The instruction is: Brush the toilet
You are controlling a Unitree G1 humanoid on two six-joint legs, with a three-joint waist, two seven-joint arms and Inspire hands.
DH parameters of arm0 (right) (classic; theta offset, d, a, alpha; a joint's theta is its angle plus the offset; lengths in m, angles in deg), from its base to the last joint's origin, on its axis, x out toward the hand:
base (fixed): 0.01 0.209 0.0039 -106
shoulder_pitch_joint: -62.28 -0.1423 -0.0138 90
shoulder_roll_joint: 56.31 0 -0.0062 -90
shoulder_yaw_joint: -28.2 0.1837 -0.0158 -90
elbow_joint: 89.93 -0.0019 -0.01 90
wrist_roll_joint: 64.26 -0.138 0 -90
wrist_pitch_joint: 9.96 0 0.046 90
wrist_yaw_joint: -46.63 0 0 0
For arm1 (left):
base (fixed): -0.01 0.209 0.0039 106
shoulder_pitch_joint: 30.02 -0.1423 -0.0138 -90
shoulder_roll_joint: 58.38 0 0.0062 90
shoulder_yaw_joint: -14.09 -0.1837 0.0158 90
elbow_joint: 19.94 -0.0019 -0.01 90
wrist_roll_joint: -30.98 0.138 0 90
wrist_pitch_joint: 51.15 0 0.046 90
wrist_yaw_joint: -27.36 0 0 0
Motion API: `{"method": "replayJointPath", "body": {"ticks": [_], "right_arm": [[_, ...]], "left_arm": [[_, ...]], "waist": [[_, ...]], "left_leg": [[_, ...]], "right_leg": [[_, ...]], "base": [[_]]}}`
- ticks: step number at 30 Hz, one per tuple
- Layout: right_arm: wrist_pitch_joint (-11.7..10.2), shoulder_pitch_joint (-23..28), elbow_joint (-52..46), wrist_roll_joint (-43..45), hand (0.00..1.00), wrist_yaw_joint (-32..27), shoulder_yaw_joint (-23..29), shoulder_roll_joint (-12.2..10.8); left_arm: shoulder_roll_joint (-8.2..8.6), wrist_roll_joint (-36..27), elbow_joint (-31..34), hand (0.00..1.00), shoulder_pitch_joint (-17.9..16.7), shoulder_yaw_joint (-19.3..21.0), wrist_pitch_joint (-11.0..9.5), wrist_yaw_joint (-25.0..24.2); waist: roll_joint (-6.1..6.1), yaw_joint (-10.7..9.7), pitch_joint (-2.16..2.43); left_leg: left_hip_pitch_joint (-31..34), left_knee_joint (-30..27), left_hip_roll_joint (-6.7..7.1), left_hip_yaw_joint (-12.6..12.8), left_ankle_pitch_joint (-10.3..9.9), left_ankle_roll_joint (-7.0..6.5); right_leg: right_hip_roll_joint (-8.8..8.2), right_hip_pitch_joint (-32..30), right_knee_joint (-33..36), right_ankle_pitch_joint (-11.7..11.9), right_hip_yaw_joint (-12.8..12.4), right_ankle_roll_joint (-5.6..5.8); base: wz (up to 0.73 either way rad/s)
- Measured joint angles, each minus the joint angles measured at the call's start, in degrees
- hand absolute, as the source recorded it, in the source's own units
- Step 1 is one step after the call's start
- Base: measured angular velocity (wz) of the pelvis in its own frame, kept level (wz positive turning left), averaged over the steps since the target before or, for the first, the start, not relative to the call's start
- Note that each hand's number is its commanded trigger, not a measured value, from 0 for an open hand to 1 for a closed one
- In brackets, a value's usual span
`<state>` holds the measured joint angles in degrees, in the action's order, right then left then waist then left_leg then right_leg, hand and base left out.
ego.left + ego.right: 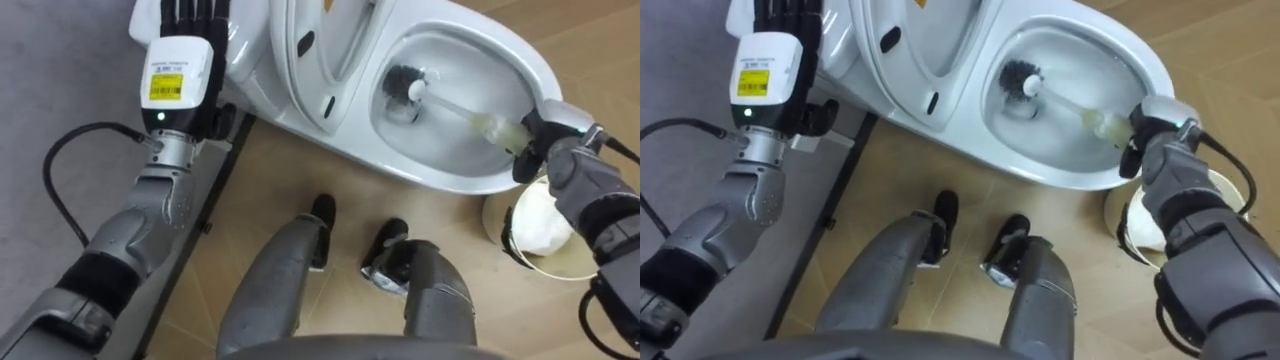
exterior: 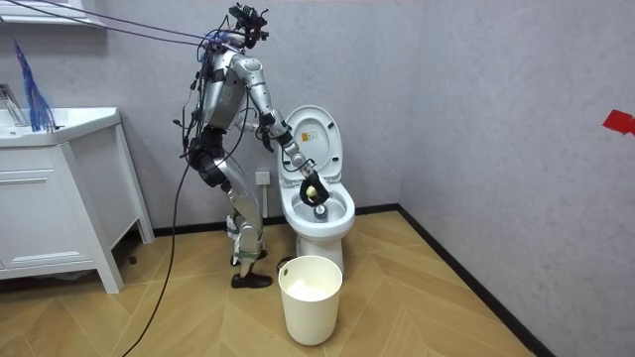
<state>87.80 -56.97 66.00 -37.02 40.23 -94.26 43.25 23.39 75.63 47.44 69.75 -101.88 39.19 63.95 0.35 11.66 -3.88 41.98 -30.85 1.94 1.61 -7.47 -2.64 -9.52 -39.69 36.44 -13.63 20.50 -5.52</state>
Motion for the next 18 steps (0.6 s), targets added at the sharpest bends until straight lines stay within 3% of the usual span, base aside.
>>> {"method": "replayJointPath", "body": {"ticks": [3, 5, 7, 9, 18], "right_arm": [[0.72, 1.36, -0.47, 2.02, 1.00, 0.35, -0.05, -1.29], [1.16, 2.52, -1.56, 3.42, 1.00, 0.60, -0.03, -1.87], [1.85, 3.53, -3.08, 5.12, 1.00, 1.27, -0.04, -1.82], [2.88, 5.28, -5.69, 7.32, 1.00, 1.70, -0.03, -1.82], [4.39, 11.07, -11.73, 9.36, 1.00, 2.24, -0.01, -1.94]], "left_arm": [[0.90, 0.02, -0.27, 0.00, -0.53, 0.68, 0.04, 0.33], [1.00, 0.00, -1.45, 0.00, -0.77, 0.56, -0.16, 0.16], [1.38, 0.03, -2.40, 0.00, -0.92, 0.59, -0.16, -0.15], [2.69, -0.06, -3.76, 0.00, -1.11, 1.05, -0.07, -0.16], [3.39, -0.16, -4.33, 0.00, -2.82, 2.21, 0.05, -0.47]], "waist": [[0.52, -0.16, 0.08], [1.30, -0.23, 0.54], [1.60, -0.20, 0.69], [1.98, -0.30, 0.91], [2.08, -1.80, 1.04]], "left_leg": [[-0.35, 0.02, -0.32, -0.46, -0.13, 0.35], [-1.04, 0.38, -0.34, -0.68, -0.27, 0.55], [-2.18, 1.09, -0.39, -0.80, -0.32, 0.66], [-3.31, 1.49, -0.53, -0.69, -0.41, 0.84], [-5.89, 2.18, -1.16, -1.02, -0.73, 1.25]], "right_leg": [[0.80, 0.92, -1.21, 0.08, 0.35, -0.12], [1.60, 1.99, -2.38, 0.13, 0.27, -0.02], [1.72, 2.96, -3.01, 0.19, 0.24, -0.02], [1.86, 4.17, -3.60, 0.19, 0.48, -0.10], [2.82, 7.76, -5.89, 0.24, 1.48, -0.16]], "base": [[0.03], [0.03], [-0.06], [-0.02], [0.01]]}}
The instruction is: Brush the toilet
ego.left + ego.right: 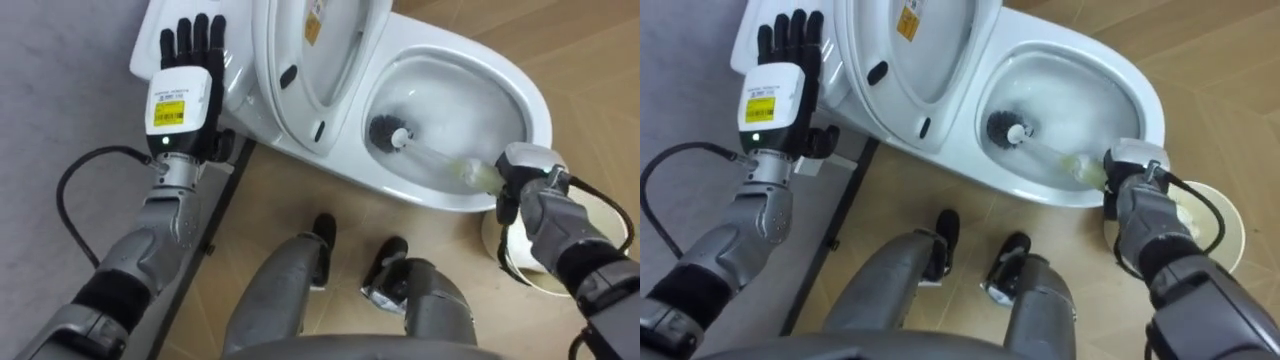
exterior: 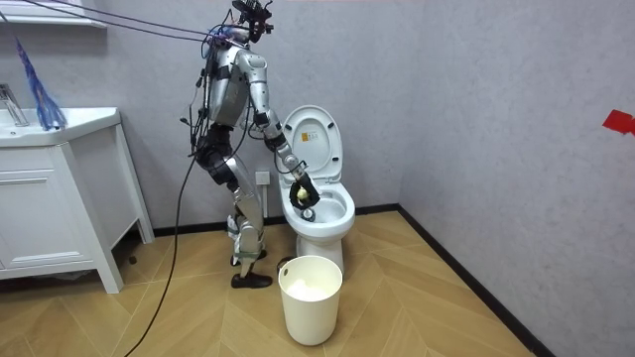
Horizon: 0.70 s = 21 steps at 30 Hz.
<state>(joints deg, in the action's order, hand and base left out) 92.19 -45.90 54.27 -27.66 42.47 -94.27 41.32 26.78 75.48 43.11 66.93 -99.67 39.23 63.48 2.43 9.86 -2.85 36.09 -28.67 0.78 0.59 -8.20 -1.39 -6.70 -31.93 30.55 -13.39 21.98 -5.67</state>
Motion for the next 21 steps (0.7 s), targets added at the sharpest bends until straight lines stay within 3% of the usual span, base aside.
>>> {"method": "replayJointPath", "body": {"ticks": [2, 5, 6, 10, 17, 21], "right_arm": [[0.02, 1.03, -1.37, 0.74, 1.00, 0.08, 0.10, 0.18], [0.02, 2.88, -3.93, 4.67, 1.00, 0.62, 1.60, -0.04], [0.01, 3.27, -3.96, 5.25, 1.00, 0.83, 1.77, -0.40], [-0.05, 5.03, -3.97, 6.42, 1.00, 1.33, 1.84, -1.04], [-0.81, 8.51, -4.60, 6.39, 1.00, 1.07, 2.41, -0.60], [-1.72, 11.19, -3.76, 6.39, 1.00, 0.42, 3.02, -0.49]], "left_arm": [[0.07, -0.16, -0.65, 0.00, -0.15, 0.02, -0.04, 0.20], [0.01, -1.54, -1.97, 0.00, -0.48, 0.01, -0.17, 0.97], [0.01, -2.33, -2.65, 0.00, -0.66, 0.01, -0.41, 1.17], [-0.12, -3.93, -3.71, 0.00, -1.83, 0.06, -0.29, 0.76], [0.03, -4.42, -4.21, 0.00, -3.00, 0.49, -0.42, 0.45], [0.12, -4.34, -4.40, 0.00, -4.76, 0.63, -0.48, 0.89]], "waist": [[-0.12, -0.32, 0.05], [-0.41, -1.25, 0.36], [-0.85, -1.53, 0.70], [-1.30, -1.95, 1.03], [-1.53, -2.08, 1.12], [-2.16, -2.21, 1.51]], "left_leg": [[-0.57, 0.06, -0.07, 0.08, -0.11, 0.05], [-1.45, 0.82, -0.04, 0.27, -0.10, 0.06], [-1.99, 1.27, -0.05, 0.66, -0.05, 0.10], [-4.72, 2.29, -0.05, 1.05, -0.09, 0.12], [-6.31, 2.51, -0.26, 1.19, -0.38, 0.19], [-8.51, 3.32, -0.20, 2.15, -0.74, 0.05]], "right_leg": [[0.08, 0.52, -0.14, 0.02, -0.07, -0.03], [0.07, 1.07, -0.37, 0.03, -0.26, -0.03], [0.13, 1.20, -0.39, 0.03, -0.75, -0.02], [0.34, 3.20, -0.92, 0.03, -1.87, 0.14], [0.80, 4.84, -1.81, 0.24, -2.26, 0.30], [0.72, 6.49, -2.09, -0.02, -2.85, 0.65]], "base": [[-0.02], [-0.03], [-0.09], [-0.12], [-0.04], [-0.06]]}}
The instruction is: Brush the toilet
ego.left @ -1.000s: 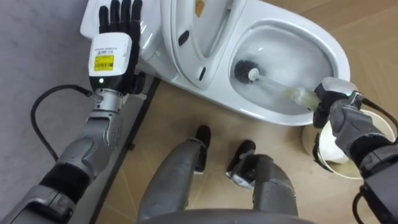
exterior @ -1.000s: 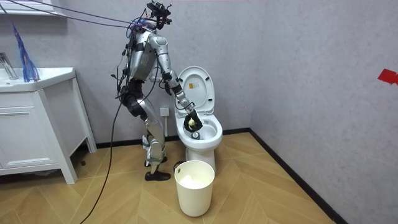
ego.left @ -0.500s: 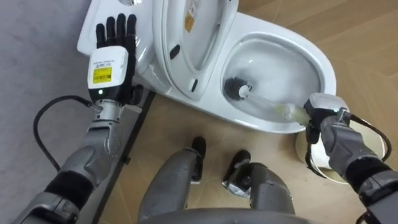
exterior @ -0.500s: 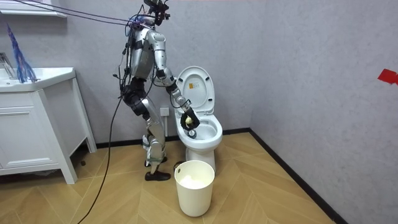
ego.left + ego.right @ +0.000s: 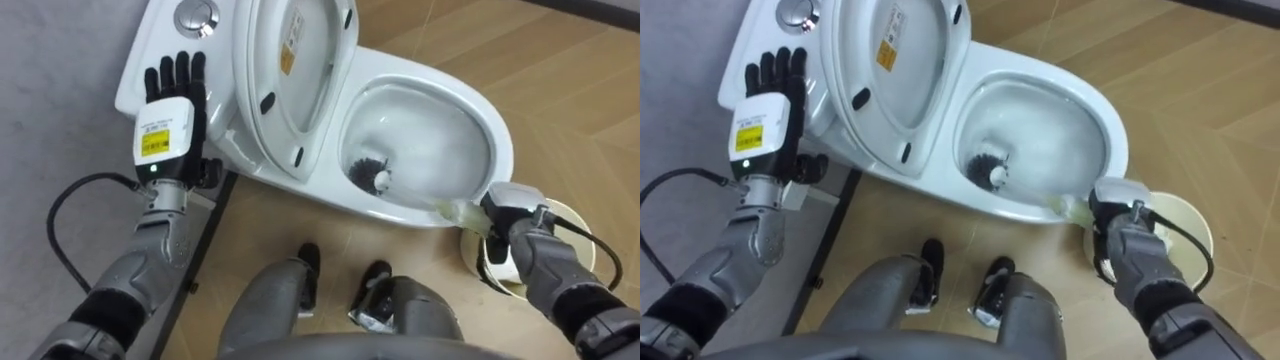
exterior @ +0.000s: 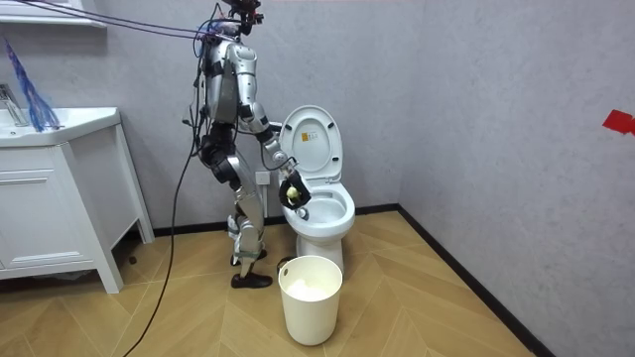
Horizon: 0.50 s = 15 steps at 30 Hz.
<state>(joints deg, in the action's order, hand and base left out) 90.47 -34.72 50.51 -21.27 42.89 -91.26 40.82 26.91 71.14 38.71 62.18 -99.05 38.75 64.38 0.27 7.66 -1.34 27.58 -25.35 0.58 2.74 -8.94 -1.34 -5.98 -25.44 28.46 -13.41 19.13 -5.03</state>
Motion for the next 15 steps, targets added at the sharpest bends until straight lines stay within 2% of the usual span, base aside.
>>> {"method": "replayJointPath", "body": {"ticks": [4, 6, 8, 9, 12, 15], "right_arm": [[-0.58, 2.54, 1.65, -0.18, 1.00, -0.35, 0.79, -0.51], [-1.23, 4.23, 3.38, -0.03, 1.00, -0.62, 2.03, -0.88], [-1.88, 5.35, 4.23, -0.08, 1.00, -0.93, 2.54, -1.06], [-2.32, 6.28, 4.81, -0.10, 1.00, -1.07, 3.22, -1.28], [-3.25, 8.84, 5.11, -0.23, 1.00, -0.68, 6.33, -2.76], [-3.54, 11.75, 5.08, -1.29, 1.00, -0.07, 8.52, -4.37]], "left_arm": [[0.60, 0.01, -0.09, 0.00, -2.05, 0.75, 0.10, -0.92], [2.13, 0.53, 0.15, 0.00, -4.15, 2.70, -0.24, -1.60], [2.41, 0.53, 0.40, 0.00, -5.50, 3.05, -0.31, -1.74], [2.43, 0.55, 0.59, 0.00, -6.39, 3.25, -0.36, -1.78], [2.50, 1.29, 1.25, 0.00, -9.61, 5.11, -1.48, -1.98], [2.74, 2.77, 2.51, 0.00, -12.03, 6.60, -1.67, -2.71]], "waist": [[0.06, -0.10, 0.20], [0.20, -0.06, 0.42], [0.27, -0.16, 0.60], [0.46, -0.94, 0.74], [0.06, -1.39, 1.08], [-0.64, -2.27, 1.29]], "left_leg": [[-4.53, 2.29, -0.25, 0.38, -0.30, -0.06], [-7.39, 4.01, -0.50, 0.82, -0.33, -0.08], [-9.43, 4.91, -0.53, 1.43, -0.41, -0.15], [-10.40, 5.27, -0.53, 1.35, -0.58, -0.14], [-13.14, 6.85, -0.35, 1.39, -0.58, -0.14], [-15.97, 8.11, 0.10, 1.26, -0.59, -0.13]], "right_leg": [[0.41, 4.10, -2.04, 0.07, -0.64, 0.44], [1.21, 6.68, -4.12, 0.38, -1.66, 1.05], [1.20, 8.46, -4.98, 0.48, -1.76, 1.17], [1.29, 9.68, -5.75, 0.47, -1.50, 1.26], [1.43, 12.32, -7.28, 0.34, -1.45, 1.57], [1.74, 15.37, -9.05, 0.10, -1.64, 1.98]], "base": [[-0.11], [-0.13], [-0.14], [0.00], [0.00], [0.02]]}}
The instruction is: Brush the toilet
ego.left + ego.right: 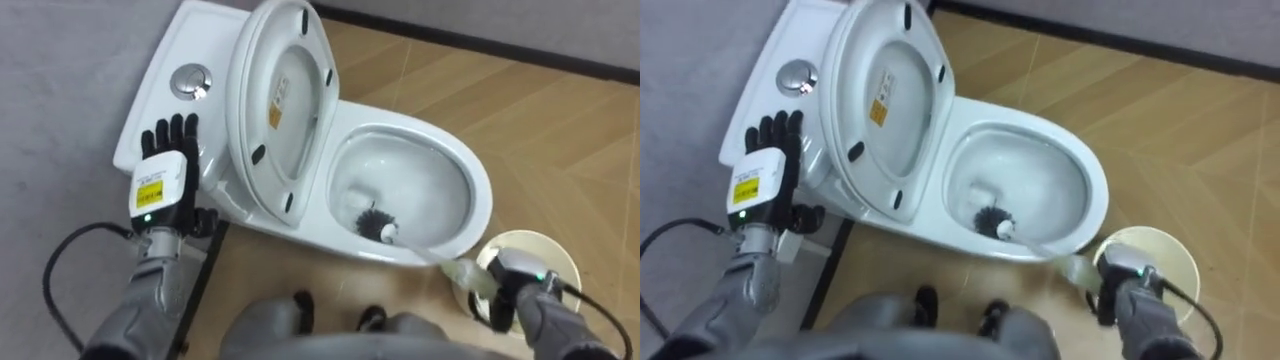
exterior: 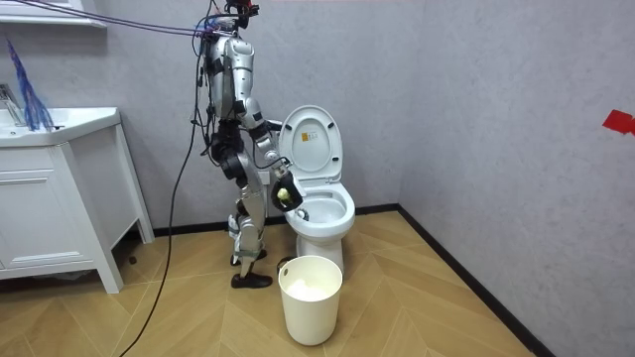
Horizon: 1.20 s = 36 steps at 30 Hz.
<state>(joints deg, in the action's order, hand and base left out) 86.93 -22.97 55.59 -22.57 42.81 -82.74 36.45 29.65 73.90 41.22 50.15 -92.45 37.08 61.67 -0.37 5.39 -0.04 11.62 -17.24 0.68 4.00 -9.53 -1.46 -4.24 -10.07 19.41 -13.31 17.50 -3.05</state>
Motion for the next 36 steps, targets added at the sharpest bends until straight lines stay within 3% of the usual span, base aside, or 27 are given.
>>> {"method": "replayJointPath", "body": {"ticks": [5, 8, 10, 15, 31, 36], "right_arm": [[-0.65, 3.96, 0.07, 0.00, 1.00, 2.16, 3.17, -1.64], [-1.03, 6.06, 0.21, 0.00, 1.00, 2.76, 4.99, -2.04], [-1.09, 6.74, 1.07, -0.26, 1.00, 2.90, 6.56, -2.84], [-1.10, 6.71, 1.88, -1.42, 1.00, 5.43, 8.50, -4.12], [-0.73, 5.96, 2.92, -1.54, 1.00, 8.53, 8.92, -4.45], [-0.58, 5.70, 4.72, -2.51, 1.00, 8.47, 10.11, -5.70]], "left_arm": [[1.80, 2.91, 2.79, 0.00, -5.84, 4.08, -0.18, -1.25], [2.53, 2.81, 3.83, 0.00, -8.68, 6.19, -0.38, -1.19], [3.50, 2.81, 4.12, 0.00, -8.99, 7.48, -0.38, -1.17], [4.13, 2.79, 6.65, 0.00, -10.62, 9.12, -1.11, -0.93], [5.38, 2.78, 7.92, 0.00, -12.31, 9.72, -1.26, -0.69], [5.82, 2.77, 7.91, 0.00, -12.77, 9.85, -1.26, 0.05]], "waist": [[-1.16, -0.33, 0.25], [-1.54, -0.31, 0.40], [-1.69, -0.37, 0.36], [-1.55, -0.20, 0.44], [-1.32, 1.21, 0.28], [-1.62, 1.32, 0.23]], "left_leg": [[-6.20, 2.70, 0.01, -0.12, 0.00, 0.01], [-8.33, 2.89, 0.27, -1.71, -0.07, 0.09], [-9.10, 2.98, 0.54, -2.73, -0.08, 0.12], [-11.37, 4.54, 0.61, -2.82, -0.11, 0.14], [-13.26, 6.31, 1.07, -4.72, -0.11, 0.14], [-13.49, 6.45, 1.13, -5.38, -0.10, 0.15]], "right_leg": [[0.47, 6.09, -3.87, 0.24, -0.25, 0.64], [0.52, 8.98, -5.78, 0.44, -0.22, 1.00], [0.65, 10.31, -6.70, 0.54, -0.10, 1.17], [0.90, 12.42, -7.92, 0.64, -0.13, 1.38], [1.28, 14.25, -9.08, 0.74, 0.28, 1.53], [1.35, 15.03, -9.82, 0.83, 1.31, 1.63]], "base": [[-0.04], [-0.03], [0.09], [0.01], [0.01], [0.10]]}}
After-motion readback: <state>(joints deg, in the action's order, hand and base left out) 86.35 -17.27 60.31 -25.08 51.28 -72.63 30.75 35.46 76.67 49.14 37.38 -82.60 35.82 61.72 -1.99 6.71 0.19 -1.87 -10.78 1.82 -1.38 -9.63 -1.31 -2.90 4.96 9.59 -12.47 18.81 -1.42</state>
